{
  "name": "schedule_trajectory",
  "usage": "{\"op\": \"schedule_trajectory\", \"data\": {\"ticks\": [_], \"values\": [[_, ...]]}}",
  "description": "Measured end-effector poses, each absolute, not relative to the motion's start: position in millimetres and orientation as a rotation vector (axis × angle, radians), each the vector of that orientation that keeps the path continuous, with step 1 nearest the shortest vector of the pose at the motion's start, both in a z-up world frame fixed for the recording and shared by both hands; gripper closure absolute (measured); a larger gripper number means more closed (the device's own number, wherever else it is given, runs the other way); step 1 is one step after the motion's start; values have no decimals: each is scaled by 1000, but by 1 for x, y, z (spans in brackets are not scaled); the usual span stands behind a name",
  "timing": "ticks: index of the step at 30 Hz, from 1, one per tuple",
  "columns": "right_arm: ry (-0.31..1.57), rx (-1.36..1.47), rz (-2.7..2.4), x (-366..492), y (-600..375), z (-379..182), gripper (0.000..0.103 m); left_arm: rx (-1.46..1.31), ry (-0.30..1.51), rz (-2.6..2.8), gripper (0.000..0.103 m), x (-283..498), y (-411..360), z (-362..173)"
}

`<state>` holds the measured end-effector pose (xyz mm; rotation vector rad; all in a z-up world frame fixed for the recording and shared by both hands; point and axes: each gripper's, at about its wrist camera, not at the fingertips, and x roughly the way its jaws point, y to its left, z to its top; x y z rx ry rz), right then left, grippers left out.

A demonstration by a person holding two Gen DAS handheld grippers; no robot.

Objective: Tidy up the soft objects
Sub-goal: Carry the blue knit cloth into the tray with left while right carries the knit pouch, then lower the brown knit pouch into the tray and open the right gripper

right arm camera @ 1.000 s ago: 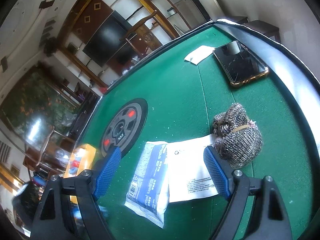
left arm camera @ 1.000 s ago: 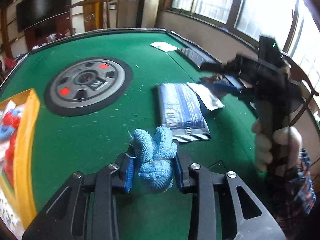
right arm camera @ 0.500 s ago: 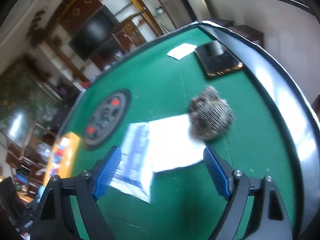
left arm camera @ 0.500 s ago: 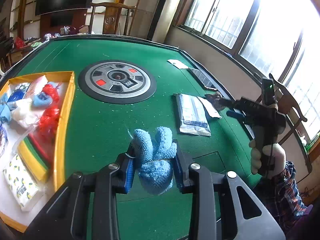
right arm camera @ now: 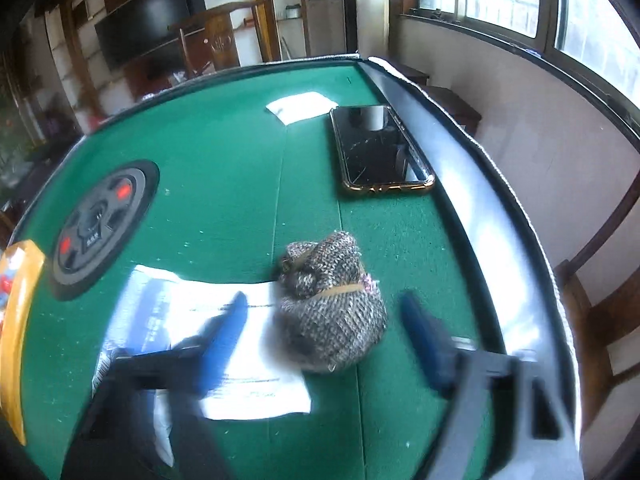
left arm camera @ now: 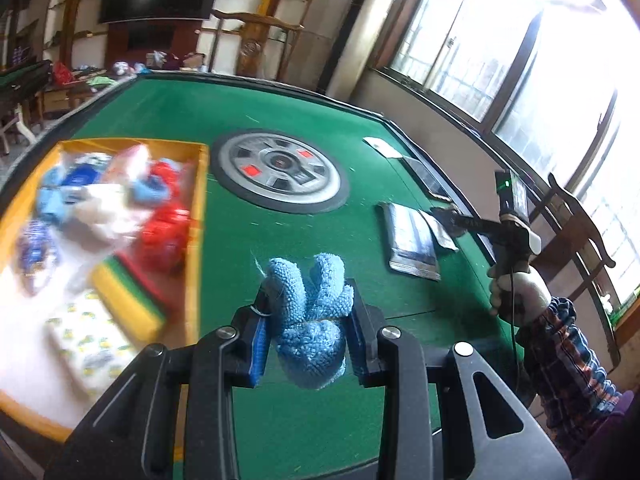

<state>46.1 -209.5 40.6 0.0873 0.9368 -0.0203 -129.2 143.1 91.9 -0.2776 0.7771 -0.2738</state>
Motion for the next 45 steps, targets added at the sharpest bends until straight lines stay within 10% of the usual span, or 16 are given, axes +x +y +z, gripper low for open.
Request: {"op": "schedule_trajectory", "data": {"ticks": [20, 32, 45], "values": [[792, 130, 440, -22, -87, 126, 57, -476, 879, 211, 73, -153, 329, 37], [960, 10, 847, -41, 110, 86, 57, -353, 952, 303, 48, -134, 326, 25], [1072, -132, 901, -32, 249, 34, 56, -517, 830, 243, 45, -187, 345, 53]]}}
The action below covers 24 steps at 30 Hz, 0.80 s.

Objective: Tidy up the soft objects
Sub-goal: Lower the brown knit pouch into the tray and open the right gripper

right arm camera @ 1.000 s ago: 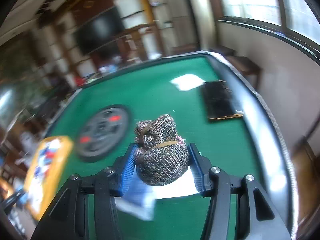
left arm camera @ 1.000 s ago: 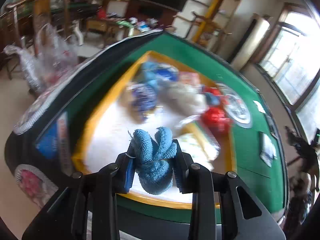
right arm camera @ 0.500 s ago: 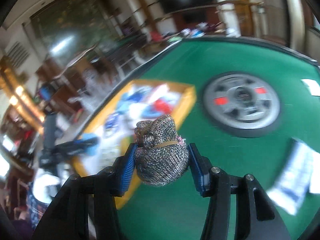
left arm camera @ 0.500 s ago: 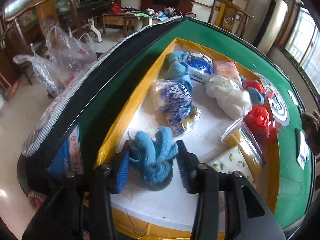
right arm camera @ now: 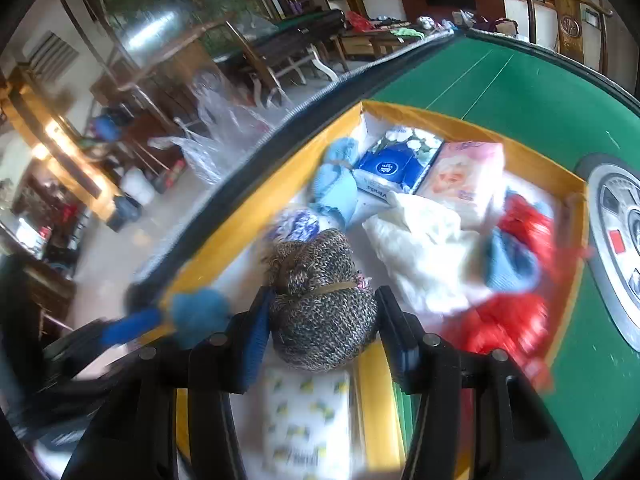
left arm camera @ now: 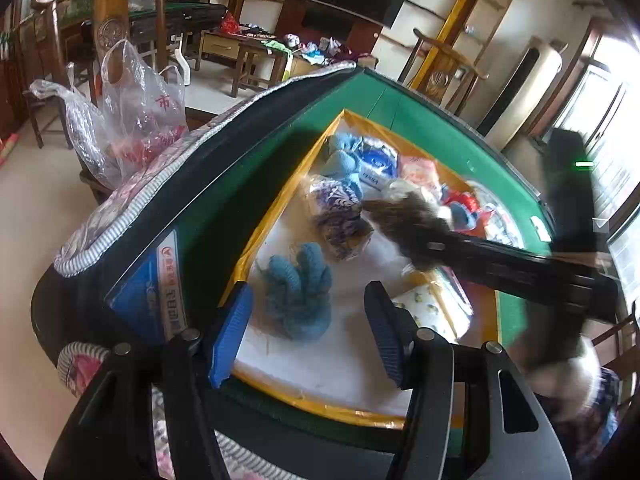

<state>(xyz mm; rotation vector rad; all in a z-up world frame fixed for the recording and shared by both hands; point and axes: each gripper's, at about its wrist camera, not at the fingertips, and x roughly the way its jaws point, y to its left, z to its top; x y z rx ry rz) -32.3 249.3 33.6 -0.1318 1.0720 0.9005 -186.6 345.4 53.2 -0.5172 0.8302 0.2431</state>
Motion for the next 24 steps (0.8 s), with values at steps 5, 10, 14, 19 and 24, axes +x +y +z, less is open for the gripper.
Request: {"op": "schedule_trajectory", "data": {"ticks": [5, 10, 14, 19, 24], "values": [[1113, -123, 876, -25, 250, 32, 55, -566, 813, 227, 44, -193, 352, 53], [1074, -161, 839, -32, 244, 44, 48, -543, 809, 243, 44, -194, 346, 54], [1002, -174, 847, -47, 238, 62, 42, -465, 801, 294, 44, -196, 335, 58], [928, -194, 836, -67, 226, 73, 42, -350, 783, 353, 44, -202, 314, 67], [899, -176, 813, -79, 206, 80, 42, -281, 757, 359, 44, -209, 296, 77]]}}
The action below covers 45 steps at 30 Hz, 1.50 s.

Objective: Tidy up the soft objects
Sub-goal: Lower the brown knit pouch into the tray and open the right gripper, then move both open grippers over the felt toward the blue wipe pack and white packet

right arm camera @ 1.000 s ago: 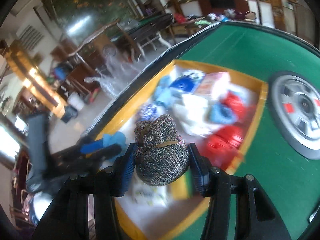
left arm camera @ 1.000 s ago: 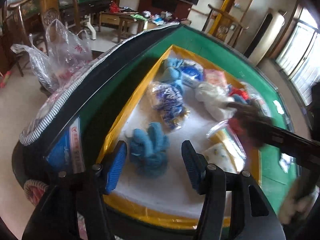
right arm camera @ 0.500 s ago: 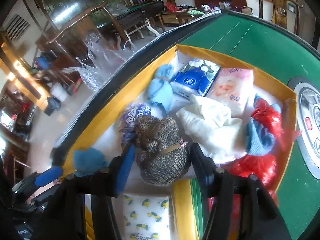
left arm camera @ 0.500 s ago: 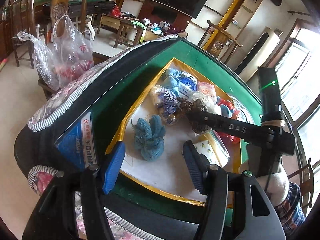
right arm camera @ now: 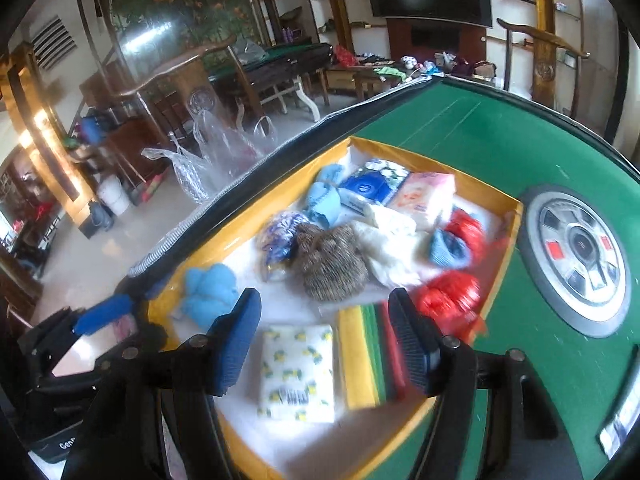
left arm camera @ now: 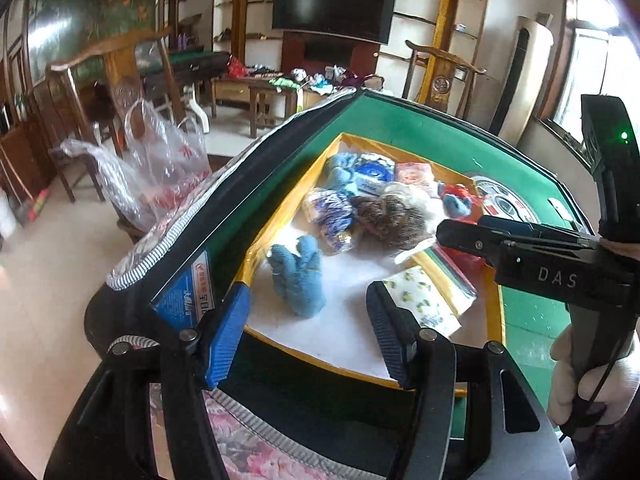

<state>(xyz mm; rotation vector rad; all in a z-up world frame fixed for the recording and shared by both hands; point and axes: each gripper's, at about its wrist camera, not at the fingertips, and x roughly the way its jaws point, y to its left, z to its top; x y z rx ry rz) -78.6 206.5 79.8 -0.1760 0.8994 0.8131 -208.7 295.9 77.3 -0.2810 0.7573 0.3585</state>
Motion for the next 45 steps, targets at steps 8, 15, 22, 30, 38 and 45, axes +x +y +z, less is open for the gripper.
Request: {"op": "schedule_trajectory", "data": {"ticks": [8, 15, 22, 30, 38, 45], "values": [[900, -121, 751, -86, 161, 76, 41, -216, 723, 361, 36, -219, 269, 93], [906, -35, 673, -86, 98, 70, 41, -160, 721, 345, 33, -220, 242, 102], [911, 101, 558, -74, 11, 59, 40, -81, 752, 298, 33, -207, 209, 103], [855, 269, 325, -55, -117, 66, 41, -77, 783, 106, 33, -187, 162, 103], [858, 372, 85, -37, -221, 62, 33, -83, 913, -94, 33, -155, 109, 73], [971, 270, 87, -1, -204, 41, 33, -77, 1002, -170, 33, -140, 79, 54]]}}
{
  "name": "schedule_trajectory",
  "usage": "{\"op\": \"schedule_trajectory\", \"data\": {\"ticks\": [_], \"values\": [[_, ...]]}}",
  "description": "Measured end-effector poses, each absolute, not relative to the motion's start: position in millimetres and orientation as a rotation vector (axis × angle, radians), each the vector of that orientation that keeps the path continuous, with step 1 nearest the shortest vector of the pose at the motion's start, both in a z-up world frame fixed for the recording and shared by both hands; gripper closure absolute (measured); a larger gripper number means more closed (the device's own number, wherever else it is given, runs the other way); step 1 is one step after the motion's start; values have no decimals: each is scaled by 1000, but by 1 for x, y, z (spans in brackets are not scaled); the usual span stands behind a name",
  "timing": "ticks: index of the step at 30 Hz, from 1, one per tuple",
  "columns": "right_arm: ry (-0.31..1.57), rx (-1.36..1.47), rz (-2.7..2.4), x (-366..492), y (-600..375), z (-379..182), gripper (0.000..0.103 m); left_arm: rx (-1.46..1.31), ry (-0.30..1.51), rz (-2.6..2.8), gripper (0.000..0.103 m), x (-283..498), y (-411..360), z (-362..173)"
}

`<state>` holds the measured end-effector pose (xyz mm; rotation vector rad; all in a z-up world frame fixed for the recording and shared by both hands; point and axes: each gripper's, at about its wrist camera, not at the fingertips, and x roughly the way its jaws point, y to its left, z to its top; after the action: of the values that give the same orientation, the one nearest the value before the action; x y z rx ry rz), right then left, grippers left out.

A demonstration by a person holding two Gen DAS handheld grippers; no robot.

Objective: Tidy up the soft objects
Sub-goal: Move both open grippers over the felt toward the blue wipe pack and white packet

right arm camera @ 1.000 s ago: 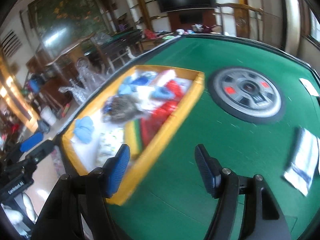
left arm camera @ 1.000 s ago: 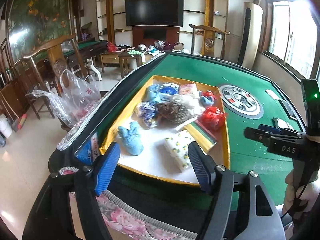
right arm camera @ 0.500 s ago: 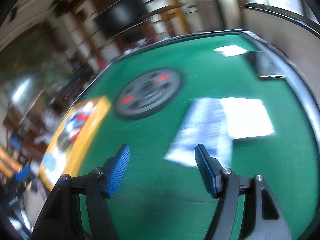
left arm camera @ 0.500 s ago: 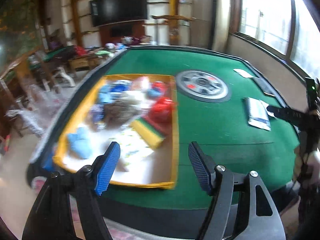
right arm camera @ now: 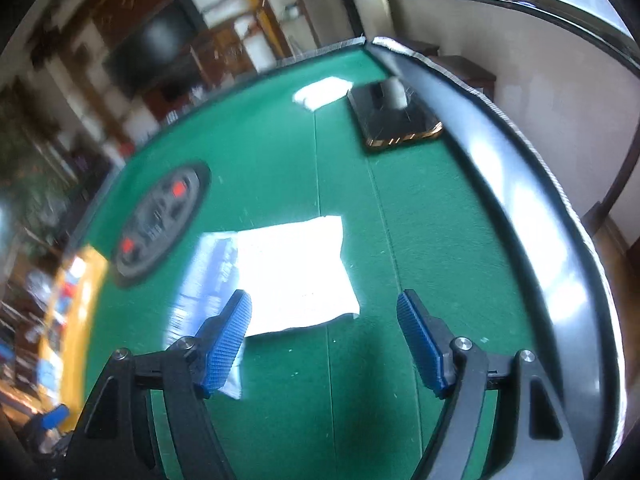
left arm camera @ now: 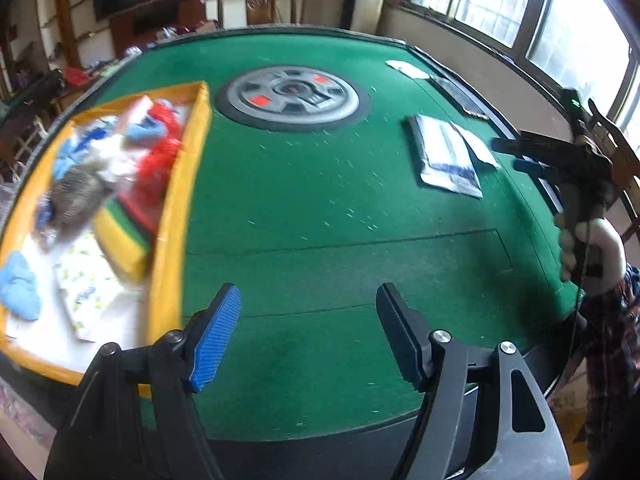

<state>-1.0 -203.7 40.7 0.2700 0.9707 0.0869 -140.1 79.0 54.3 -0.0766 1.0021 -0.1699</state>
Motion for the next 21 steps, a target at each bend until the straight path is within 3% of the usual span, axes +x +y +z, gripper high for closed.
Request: {"op": "schedule_trajectory", "data": {"ticks": [5, 16, 19, 21], "values": [[977, 197, 115, -8, -191, 45, 32, -148, 994, -262, 33, -140, 77, 60], [973, -287, 149, -9, -145, 27, 30, -188, 1004, -327, 33, -127, 67, 57], [924, -395, 139, 1, -132, 25, 21, -177, 991, -327, 33, -128, 67, 61], [898, -428, 143, 10, -128, 24, 20, -175, 978, -327, 33, -129, 69, 64]]}}
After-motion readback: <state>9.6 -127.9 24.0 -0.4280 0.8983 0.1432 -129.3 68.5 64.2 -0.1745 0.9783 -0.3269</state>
